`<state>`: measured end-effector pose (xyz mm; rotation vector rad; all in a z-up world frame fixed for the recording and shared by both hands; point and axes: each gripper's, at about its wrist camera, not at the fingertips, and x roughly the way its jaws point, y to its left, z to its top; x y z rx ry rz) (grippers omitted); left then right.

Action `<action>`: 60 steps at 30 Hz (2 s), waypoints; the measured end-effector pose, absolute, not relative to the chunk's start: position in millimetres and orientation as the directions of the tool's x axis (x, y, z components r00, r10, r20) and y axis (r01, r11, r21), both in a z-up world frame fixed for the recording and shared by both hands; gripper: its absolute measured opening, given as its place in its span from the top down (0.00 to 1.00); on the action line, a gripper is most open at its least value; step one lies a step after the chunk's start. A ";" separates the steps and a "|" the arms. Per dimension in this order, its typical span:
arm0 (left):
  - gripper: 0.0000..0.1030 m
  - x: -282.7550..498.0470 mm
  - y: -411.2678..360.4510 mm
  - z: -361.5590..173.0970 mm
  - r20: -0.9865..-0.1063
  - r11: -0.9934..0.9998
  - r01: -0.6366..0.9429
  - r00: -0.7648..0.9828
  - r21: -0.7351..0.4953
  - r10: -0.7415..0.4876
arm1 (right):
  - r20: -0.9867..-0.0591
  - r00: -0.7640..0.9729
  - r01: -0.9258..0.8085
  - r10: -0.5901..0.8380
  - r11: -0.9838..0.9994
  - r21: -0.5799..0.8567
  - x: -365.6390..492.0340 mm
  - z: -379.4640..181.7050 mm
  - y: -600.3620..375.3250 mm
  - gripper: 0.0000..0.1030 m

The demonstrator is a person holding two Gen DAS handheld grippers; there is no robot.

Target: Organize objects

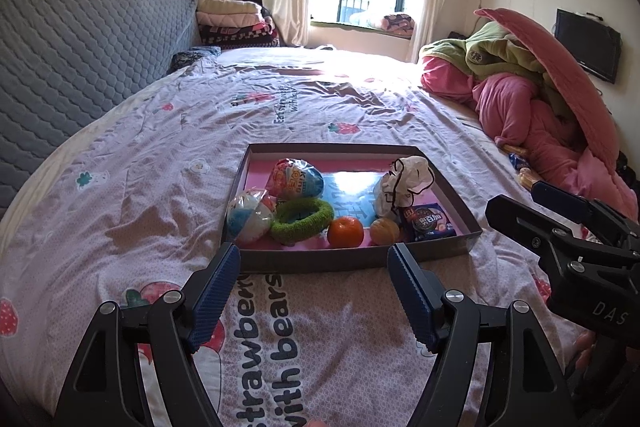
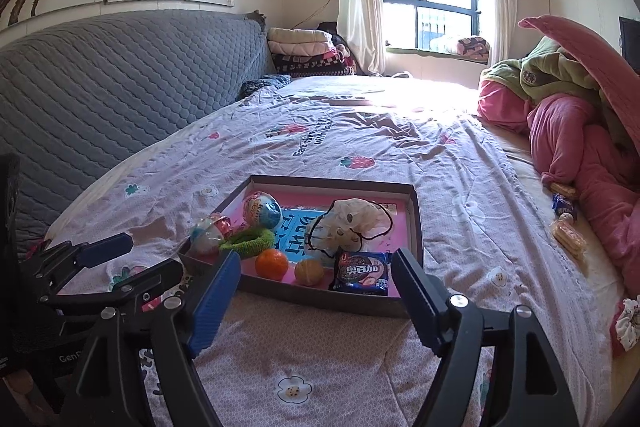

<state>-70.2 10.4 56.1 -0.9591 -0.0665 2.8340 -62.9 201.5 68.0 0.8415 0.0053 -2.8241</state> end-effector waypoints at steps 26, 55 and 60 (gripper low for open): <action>0.25 -82.3 12.9 -8.8 -0.674 -0.999 -0.035 -0.737 -0.034 0.049 | -0.632 -0.761 0.136 -0.149 -0.988 0.069 -63.1 -7.4 207.2 0.15; 0.25 -89.7 10.8 -26.6 -0.705 -0.999 -0.031 -0.708 -0.033 0.045 | -0.664 -0.739 0.119 -0.112 -0.992 0.035 -65.6 -31.2 204.4 0.15; 0.25 -91.4 9.8 -29.1 -0.709 -0.999 -0.026 -0.704 -0.031 0.040 | -0.667 -0.737 0.119 -0.110 -0.992 0.032 -66.0 -32.5 203.9 0.15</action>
